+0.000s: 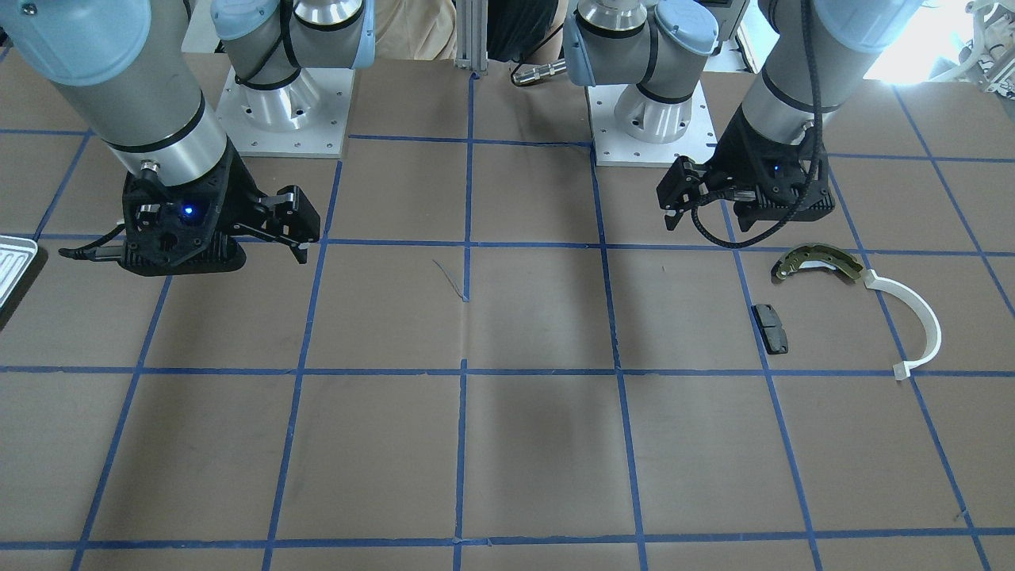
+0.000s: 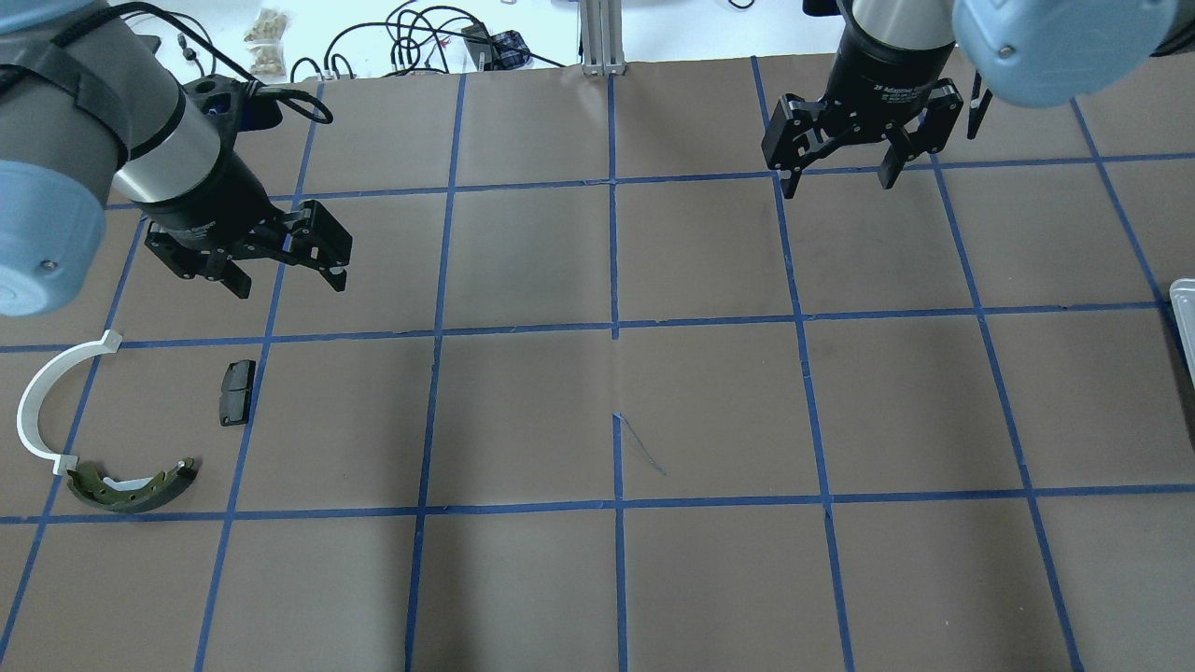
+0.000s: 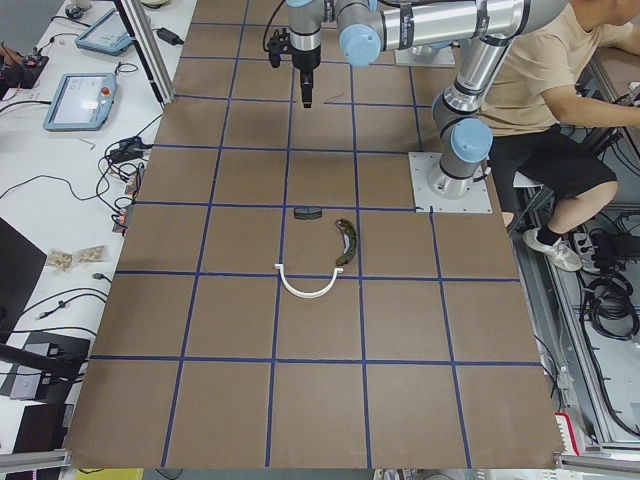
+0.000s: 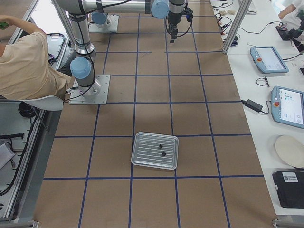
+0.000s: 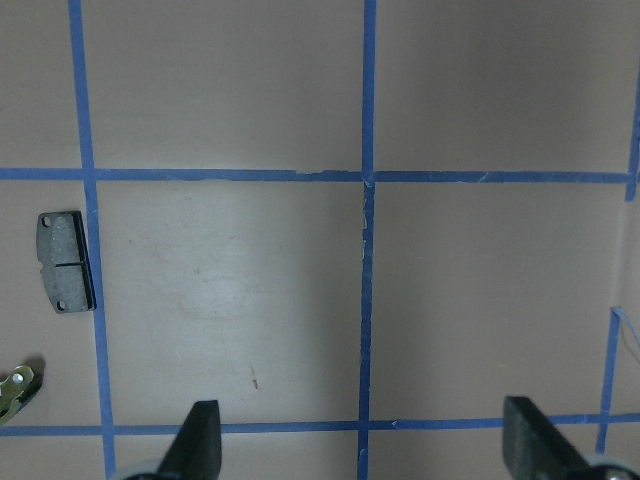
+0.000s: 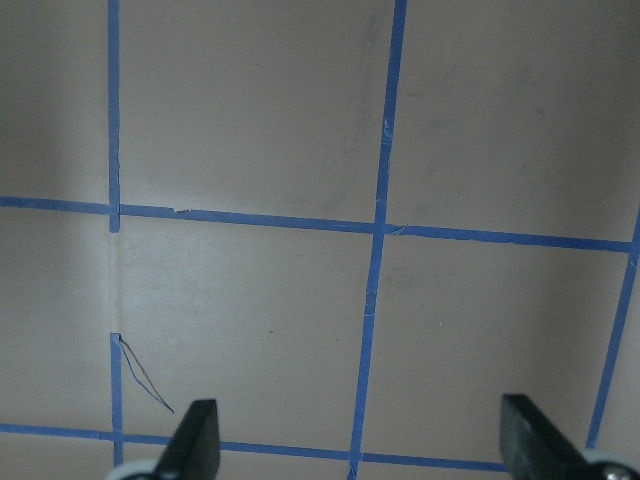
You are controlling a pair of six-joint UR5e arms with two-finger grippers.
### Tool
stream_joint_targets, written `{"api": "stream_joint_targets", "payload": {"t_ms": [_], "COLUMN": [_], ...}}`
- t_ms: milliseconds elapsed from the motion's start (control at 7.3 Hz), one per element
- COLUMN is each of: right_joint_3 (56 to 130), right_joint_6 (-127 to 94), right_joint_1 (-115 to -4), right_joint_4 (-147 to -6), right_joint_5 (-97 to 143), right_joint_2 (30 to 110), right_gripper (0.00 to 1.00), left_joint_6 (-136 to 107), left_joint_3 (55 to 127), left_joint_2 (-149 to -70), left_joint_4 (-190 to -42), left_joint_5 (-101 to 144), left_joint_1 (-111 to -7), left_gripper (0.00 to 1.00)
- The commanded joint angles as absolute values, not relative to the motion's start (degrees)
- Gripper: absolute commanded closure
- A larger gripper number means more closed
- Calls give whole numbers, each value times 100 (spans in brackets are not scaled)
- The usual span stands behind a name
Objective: Place bearing gear from tray to pile
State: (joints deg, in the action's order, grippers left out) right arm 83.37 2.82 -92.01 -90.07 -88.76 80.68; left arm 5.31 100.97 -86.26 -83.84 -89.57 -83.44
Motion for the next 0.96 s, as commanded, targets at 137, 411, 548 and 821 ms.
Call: {"api": "stream_joint_targets", "payload": {"t_ms": [137,411,548,821], "right_joint_3": [8349,8385,8428,8638], "right_joint_6": [439,1399,2476,3880], "right_joint_1": [-9001,-7987,-7354,-6000], "right_joint_4": [-9114,-9088,-9105,-9167], "right_joint_5": [-8912,-9278,-9299,-9352], "right_joint_2": [8051,7919,7919,7867], "right_gripper": [0,6,6,6], "left_joint_6": [439,439,500,544], "left_joint_3": [10344,10380,10423,10468], "left_joint_2": [-8350,-8314,-8314,-8315], "left_joint_4": [-8376,-8376,-8359,-8289], "left_joint_5": [-9044,-9053,-9070,-9079], "left_joint_1": [-8376,-8376,-8367,-8350], "left_gripper": [0,0,0,0]}}
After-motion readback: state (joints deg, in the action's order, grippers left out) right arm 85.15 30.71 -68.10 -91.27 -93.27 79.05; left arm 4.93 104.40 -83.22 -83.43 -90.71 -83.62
